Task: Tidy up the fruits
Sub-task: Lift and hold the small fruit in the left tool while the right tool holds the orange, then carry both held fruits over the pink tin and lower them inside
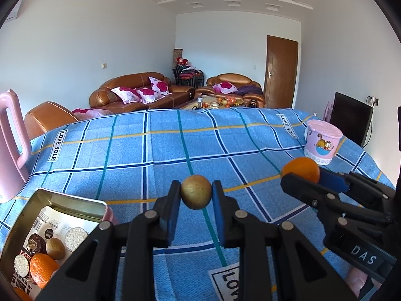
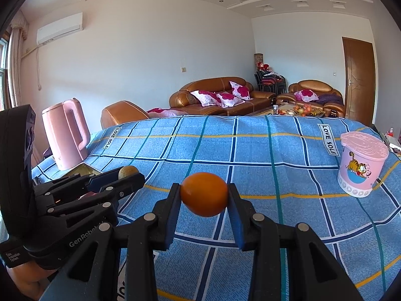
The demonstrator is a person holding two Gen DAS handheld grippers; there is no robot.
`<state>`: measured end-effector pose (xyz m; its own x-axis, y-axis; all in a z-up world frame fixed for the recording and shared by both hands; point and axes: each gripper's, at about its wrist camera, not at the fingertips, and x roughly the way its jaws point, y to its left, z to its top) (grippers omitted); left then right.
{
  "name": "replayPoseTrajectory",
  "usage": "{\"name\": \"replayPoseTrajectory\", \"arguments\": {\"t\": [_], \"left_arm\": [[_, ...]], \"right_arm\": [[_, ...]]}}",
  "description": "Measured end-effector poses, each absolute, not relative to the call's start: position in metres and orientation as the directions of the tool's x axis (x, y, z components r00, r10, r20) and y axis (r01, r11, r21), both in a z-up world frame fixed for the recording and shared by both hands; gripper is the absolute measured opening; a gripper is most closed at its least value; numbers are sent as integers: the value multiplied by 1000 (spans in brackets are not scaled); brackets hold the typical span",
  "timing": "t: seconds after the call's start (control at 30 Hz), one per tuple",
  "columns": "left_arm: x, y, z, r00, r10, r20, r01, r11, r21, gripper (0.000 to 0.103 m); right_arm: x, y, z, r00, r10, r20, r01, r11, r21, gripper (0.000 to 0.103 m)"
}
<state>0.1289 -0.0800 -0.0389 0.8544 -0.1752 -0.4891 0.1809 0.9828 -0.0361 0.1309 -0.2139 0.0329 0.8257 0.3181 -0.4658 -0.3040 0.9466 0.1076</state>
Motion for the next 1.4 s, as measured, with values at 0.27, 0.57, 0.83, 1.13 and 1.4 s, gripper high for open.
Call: {"name": "replayPoseTrajectory", "arguments": {"t": [0.27,0.57,0.83,1.13,1.4], "left_arm": [[125,-79,-37,866,-172,-469,175,984,-38,26],[120,-77,-34,881,-165,-443,166,985,-37,26],[115,-77,-32,896,-157,-416,159,987,-32,26],[106,-77,-28,918,-138,-373,144,989,-12,26],[100,-76,-27,923,-130,-363,135,991,-11,26]], "right_arm": [[125,-215,35,839,315,-444,-304,948,97,38],[120,-215,38,855,307,-417,-300,950,85,38],[115,-216,40,869,299,-394,-295,953,74,38],[108,-214,42,881,299,-367,-299,952,58,38],[103,-213,42,887,294,-355,-299,953,44,38]]}}
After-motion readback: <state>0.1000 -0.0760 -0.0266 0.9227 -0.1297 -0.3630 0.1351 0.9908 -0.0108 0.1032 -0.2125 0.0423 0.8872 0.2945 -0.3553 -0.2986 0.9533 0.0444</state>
